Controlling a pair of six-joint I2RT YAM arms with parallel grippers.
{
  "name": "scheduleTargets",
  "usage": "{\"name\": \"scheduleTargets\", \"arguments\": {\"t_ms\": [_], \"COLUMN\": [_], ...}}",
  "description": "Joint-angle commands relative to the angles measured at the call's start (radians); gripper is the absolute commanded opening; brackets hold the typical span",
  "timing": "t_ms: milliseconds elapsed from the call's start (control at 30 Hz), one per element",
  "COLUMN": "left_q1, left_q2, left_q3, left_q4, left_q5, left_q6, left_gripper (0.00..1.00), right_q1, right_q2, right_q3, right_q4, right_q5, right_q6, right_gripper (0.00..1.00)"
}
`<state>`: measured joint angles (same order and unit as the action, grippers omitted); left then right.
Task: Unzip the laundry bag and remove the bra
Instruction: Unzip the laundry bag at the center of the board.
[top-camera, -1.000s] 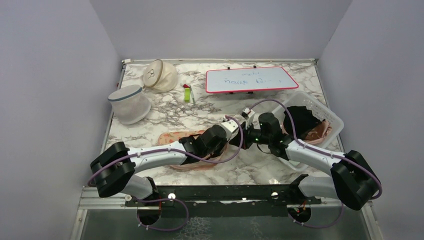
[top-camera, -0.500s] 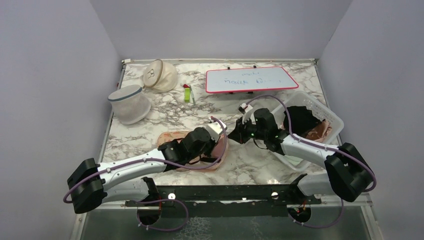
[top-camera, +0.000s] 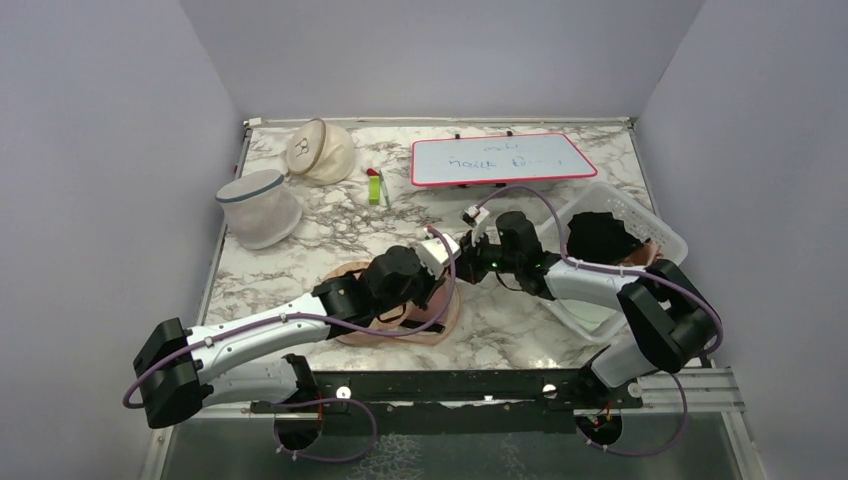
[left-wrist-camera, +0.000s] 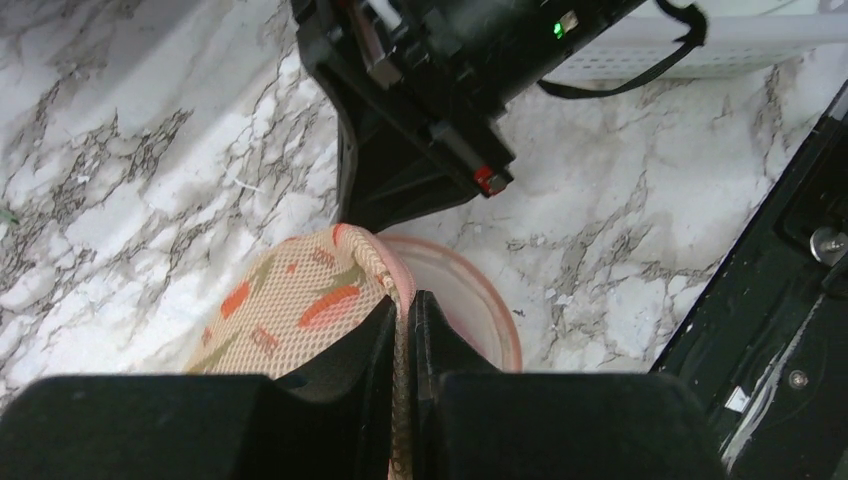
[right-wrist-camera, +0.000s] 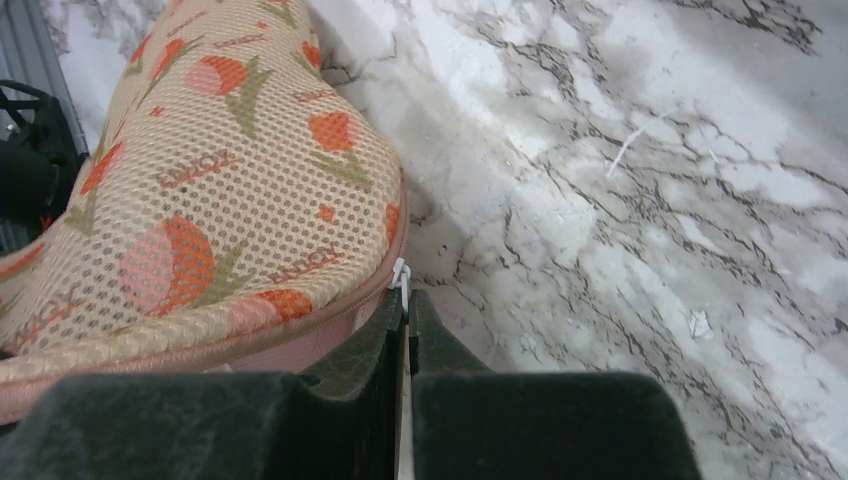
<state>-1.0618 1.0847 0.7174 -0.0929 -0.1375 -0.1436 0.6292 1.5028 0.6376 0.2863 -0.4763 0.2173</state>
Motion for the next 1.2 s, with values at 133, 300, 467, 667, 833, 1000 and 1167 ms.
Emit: {"name": "scheduleTargets", "arguments": {"t_ms": [133,300,467,667,833,1000,1167], "left_q1": [-0.001,-0.001,-0.001,-0.001,-0.001,-0.002,-0.004], "left_q2": [0.043,0.050,0.051,0.017,0.009,0.125,0.136], "left_q3": [0.084,0.088,0.088,0.083,0.031,0.046,0.028], "left_q4": [0.045,0.049,0.055,0.019,-0.003,-0.035,0.025], "left_q5": [0.093,0.091,0.102,-0.076,-0.114,0.015,0.037], "left_q6": [0.021,0.031,0.038,0.006,0.007,0.002,-0.035], "left_gripper": [0.00,0.00,0.00,0.00,0.00,0.09,0.55], "right_q1": [-0.001,-0.001,-0.001,-0.001,-0.002,-0.002,-0.002], "right_q2": [0.069,0.087,0.096,0.009,-0.156,-0.246,-0.286], "right_q3": [0.005,-0.009,-0.021,-0.029,-0.108,-0.117,-0.125], "right_q4": [0.197,0.289,0.367,0.203,0.122,0.020,0.019], "right_q5": [-0.136,-0.167,-0.201,-0.028,0.102,0.190,0.093], "right_q6": [-0.023,-0.014,0.006,0.022,0.051,0.155,0.170], "right_gripper": [0.01,0.01,0.01,0.01,0.01,0.01,0.01]}}
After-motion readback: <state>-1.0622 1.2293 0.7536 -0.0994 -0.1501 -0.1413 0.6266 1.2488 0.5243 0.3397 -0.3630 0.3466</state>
